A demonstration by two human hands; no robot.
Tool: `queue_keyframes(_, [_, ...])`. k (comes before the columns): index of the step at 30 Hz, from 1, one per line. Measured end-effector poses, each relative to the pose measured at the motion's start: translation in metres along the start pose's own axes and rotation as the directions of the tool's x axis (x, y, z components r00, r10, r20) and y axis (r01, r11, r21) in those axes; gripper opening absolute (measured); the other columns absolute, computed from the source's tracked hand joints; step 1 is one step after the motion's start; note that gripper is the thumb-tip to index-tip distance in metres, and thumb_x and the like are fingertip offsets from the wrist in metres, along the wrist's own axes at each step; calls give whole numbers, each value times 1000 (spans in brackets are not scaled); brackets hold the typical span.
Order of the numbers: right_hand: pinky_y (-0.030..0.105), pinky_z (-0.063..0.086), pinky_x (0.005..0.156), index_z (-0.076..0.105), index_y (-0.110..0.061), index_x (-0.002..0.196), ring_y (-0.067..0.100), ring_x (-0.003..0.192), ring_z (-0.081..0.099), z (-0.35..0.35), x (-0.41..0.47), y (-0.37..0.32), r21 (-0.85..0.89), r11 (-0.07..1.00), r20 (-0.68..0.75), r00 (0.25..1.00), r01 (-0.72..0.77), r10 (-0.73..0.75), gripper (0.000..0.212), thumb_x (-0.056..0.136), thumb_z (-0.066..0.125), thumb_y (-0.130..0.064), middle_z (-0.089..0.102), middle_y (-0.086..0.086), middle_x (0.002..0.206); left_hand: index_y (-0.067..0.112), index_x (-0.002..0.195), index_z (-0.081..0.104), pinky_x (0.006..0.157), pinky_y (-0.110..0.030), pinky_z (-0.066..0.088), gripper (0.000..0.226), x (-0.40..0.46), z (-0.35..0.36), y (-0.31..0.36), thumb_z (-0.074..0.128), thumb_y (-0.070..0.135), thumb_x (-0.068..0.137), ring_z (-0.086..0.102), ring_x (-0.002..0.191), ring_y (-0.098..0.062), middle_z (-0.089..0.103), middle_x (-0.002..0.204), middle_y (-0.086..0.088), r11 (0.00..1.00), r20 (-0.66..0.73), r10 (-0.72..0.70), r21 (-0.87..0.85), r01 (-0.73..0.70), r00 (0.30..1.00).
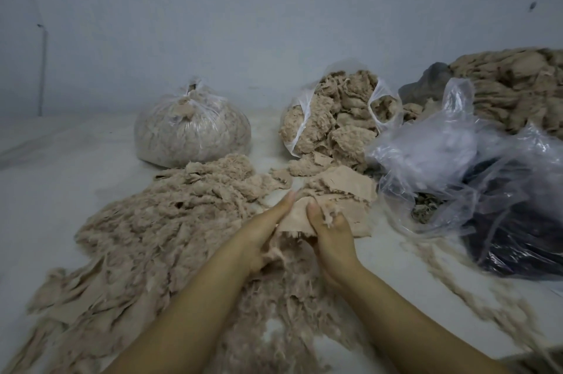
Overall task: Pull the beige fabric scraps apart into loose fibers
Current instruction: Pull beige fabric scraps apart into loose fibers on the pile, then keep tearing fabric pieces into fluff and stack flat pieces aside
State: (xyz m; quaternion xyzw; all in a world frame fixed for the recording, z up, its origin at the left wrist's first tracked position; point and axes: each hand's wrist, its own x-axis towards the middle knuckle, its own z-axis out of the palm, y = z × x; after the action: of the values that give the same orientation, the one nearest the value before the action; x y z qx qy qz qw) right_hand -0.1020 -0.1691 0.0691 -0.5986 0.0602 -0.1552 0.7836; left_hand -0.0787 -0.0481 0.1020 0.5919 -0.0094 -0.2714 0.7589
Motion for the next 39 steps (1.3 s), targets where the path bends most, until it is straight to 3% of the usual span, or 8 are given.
queue_keyframes(3, [28,55,74,66,-16,89,15,82,70,-6,-3,4,-160,981,33,994,109,-105,24,96,51,-34,74,0,84,-2,116,62,93,-48,51,40,4,7,-7,66,24,86,64,102,-38,67,107,-25,997,-107,64,-31,-68,992])
queue_keyframes(9, [9,29,38,39,-18,64,-3,35,37,-20,-4,3,-158,985,-8,998,68,-70,39,102,41,-25,40,-17,39,12,79,59,32,-11,31,19,10,-1,-8,58,23,93,50,35,-8,61,51,1,974,-301,228,82,-213,926])
queue_keyframes(13, [25,31,50,38,-13,57,14,44,36,-48,1,1,-365,931,-91,995,10,-46,47,102,42,-27,38,-2,44,15,84,63,40,-17,31,20,8,-24,-6,57,32,94,47,49,-15,59,66,-5,951,-399,291,216,-219,870])
queue_keyframes(19, [22,46,48,70,-16,78,13,52,54,-65,-4,-31,-572,806,253,902,-152,349,65,66,49,-76,65,2,66,17,80,69,51,-27,35,21,3,-29,1,63,35,89,46,60,-21,55,71,-12,888,-160,327,389,-245,931])
queue_keyframes(23, [31,51,64,56,-17,99,18,69,60,-35,-1,-15,-459,888,201,971,-23,129,34,84,66,-46,61,6,81,21,79,69,75,-31,50,15,5,-1,-8,62,29,89,65,79,-18,72,83,-3,833,-55,356,470,-290,933])
queue_keyframes(31, [9,34,55,51,-26,65,-1,60,47,-35,11,10,-566,807,-52,970,167,-238,31,96,53,-20,53,-11,62,17,76,65,53,-14,41,18,8,5,-24,58,17,93,51,56,-5,60,63,6,793,-66,435,501,-347,898])
queue_keyframes(36, [27,34,64,57,-19,64,15,64,52,-60,22,-3,-647,762,-99,989,19,-109,37,99,49,-31,56,-6,62,17,73,63,56,-21,42,21,7,-7,-17,57,13,93,52,59,-9,60,64,7,774,-80,509,479,-415,857])
queue_keyframes(39, [30,50,60,68,-14,71,23,62,63,-49,12,-11,-379,909,34,979,-174,202,52,94,44,-54,66,3,60,18,76,64,59,-20,44,17,6,-9,-14,59,14,92,55,64,-9,63,68,7,759,-6,511,472,-448,860])
